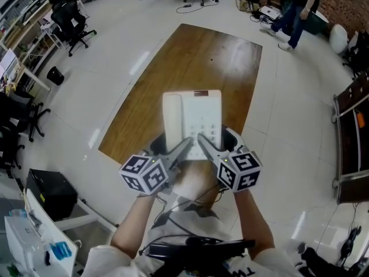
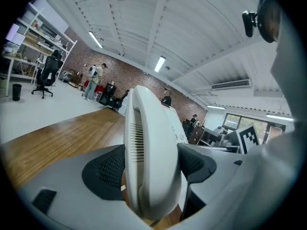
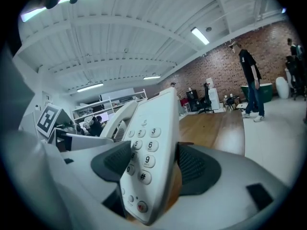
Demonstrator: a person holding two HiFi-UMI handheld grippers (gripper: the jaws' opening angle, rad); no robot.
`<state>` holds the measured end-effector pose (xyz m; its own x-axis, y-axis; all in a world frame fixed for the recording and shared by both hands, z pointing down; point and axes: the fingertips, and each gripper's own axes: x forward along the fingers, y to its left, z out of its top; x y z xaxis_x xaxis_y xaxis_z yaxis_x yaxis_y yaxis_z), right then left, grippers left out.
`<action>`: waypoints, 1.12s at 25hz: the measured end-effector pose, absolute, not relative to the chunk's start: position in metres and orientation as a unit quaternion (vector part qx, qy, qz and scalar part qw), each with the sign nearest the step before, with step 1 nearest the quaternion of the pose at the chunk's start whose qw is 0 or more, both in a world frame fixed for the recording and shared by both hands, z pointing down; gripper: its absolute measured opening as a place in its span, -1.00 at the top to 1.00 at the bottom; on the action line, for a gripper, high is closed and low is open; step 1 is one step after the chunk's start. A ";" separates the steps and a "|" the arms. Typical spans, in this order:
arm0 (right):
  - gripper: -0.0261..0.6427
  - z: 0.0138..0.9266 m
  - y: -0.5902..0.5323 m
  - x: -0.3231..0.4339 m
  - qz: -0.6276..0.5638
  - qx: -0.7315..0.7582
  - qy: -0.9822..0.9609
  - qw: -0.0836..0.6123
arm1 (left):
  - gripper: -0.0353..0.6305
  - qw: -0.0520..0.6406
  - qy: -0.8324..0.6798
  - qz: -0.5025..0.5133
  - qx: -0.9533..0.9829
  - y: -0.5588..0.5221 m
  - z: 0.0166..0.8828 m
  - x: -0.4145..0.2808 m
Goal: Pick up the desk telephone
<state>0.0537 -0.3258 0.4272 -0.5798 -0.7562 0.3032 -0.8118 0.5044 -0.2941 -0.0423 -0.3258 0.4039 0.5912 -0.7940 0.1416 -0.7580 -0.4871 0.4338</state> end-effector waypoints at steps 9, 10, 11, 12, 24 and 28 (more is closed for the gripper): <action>-0.02 0.379 -0.301 0.054 0.163 0.466 -0.869 0.042 | -0.10 0.188 -0.444 -0.060 0.874 -0.299 0.357 -0.042; -0.02 0.375 -0.297 0.054 0.158 0.467 -0.869 0.039 | -0.10 0.184 -0.442 -0.062 0.876 -0.295 0.353 -0.041; -0.02 0.370 -0.293 0.054 0.155 0.468 -0.869 0.036 | -0.10 0.179 -0.441 -0.063 0.877 -0.291 0.348 -0.041; -0.02 0.367 -0.290 0.053 0.153 0.468 -0.870 0.033 | -0.10 0.173 -0.441 -0.064 0.878 -0.287 0.344 -0.042; -0.02 0.324 -0.239 0.033 0.107 0.472 -0.875 0.006 | -0.09 0.135 -0.439 -0.091 0.883 -0.234 0.303 -0.061; -0.02 0.307 -0.225 0.026 0.090 0.471 -0.877 -0.002 | -0.09 0.117 -0.441 -0.101 0.884 -0.219 0.287 -0.067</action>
